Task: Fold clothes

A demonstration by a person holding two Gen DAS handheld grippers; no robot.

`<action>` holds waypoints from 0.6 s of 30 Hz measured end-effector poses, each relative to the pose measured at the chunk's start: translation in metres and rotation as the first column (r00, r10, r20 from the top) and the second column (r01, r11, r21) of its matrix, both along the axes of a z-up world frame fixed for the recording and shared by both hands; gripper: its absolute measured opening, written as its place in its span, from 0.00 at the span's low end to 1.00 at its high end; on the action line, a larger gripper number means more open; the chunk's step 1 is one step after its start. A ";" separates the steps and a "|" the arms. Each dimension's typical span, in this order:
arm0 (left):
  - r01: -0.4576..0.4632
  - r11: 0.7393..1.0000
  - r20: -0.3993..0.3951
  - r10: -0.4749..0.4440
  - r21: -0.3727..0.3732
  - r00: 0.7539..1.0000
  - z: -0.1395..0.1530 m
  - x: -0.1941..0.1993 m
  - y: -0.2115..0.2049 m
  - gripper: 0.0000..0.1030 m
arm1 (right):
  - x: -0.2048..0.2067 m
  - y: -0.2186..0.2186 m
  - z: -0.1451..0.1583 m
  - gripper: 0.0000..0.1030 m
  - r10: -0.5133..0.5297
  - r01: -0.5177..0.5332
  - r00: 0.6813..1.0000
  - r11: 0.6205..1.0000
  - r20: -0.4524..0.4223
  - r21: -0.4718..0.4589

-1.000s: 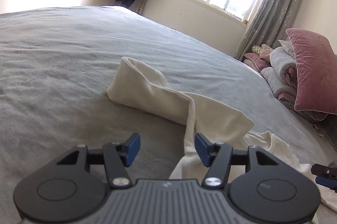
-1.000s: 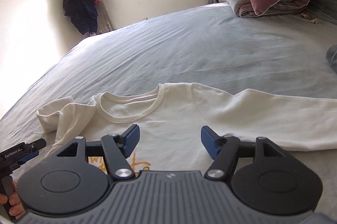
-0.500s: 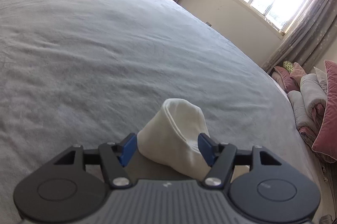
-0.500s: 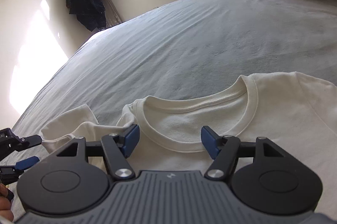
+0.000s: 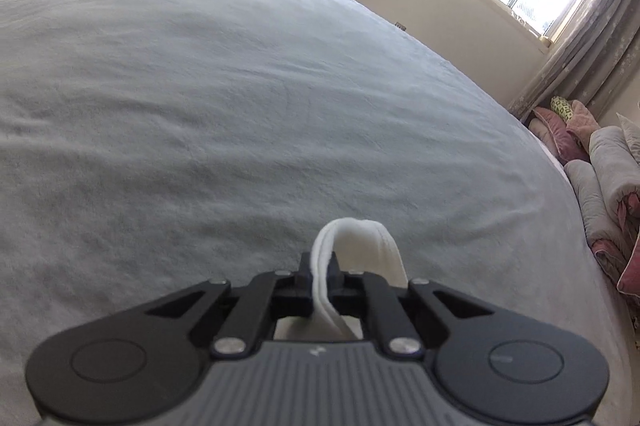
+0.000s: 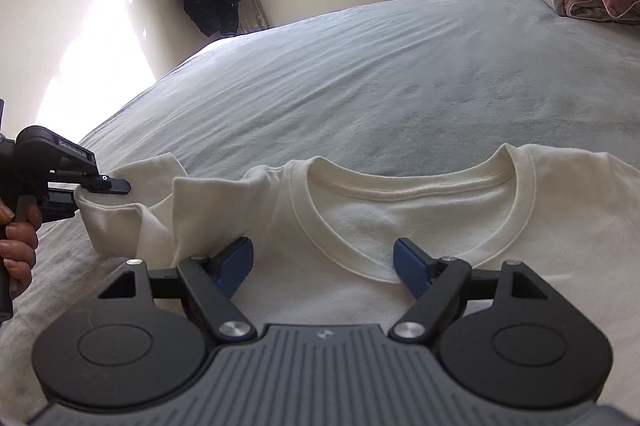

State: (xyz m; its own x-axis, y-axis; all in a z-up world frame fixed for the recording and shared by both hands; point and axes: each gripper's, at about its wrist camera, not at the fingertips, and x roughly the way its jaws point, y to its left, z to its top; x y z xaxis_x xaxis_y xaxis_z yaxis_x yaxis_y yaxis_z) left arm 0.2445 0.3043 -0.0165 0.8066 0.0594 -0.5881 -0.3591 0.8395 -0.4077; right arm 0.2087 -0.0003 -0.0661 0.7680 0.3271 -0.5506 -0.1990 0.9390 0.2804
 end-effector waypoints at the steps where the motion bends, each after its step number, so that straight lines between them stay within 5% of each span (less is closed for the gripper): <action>1: -0.032 0.999 0.061 0.031 0.014 0.998 0.005 -0.013 0.003 0.04 | 0.000 0.000 0.000 0.78 0.003 -0.003 1.000 1.000 -0.001 0.004; 5: -0.177 0.984 0.229 0.168 0.020 0.959 0.016 -0.064 0.024 0.04 | 0.001 -0.001 0.001 0.79 0.017 -0.017 1.000 1.000 -0.005 0.019; 10: -0.312 0.950 0.292 0.294 0.016 0.910 0.002 -0.125 0.053 0.05 | 0.000 0.005 0.003 0.80 0.032 -0.032 0.999 0.999 0.003 -0.005; 18: -0.465 0.885 0.188 0.452 0.029 0.872 -0.050 -0.210 0.067 0.08 | -0.004 0.017 0.003 0.80 0.063 -0.062 0.998 0.998 0.021 -0.027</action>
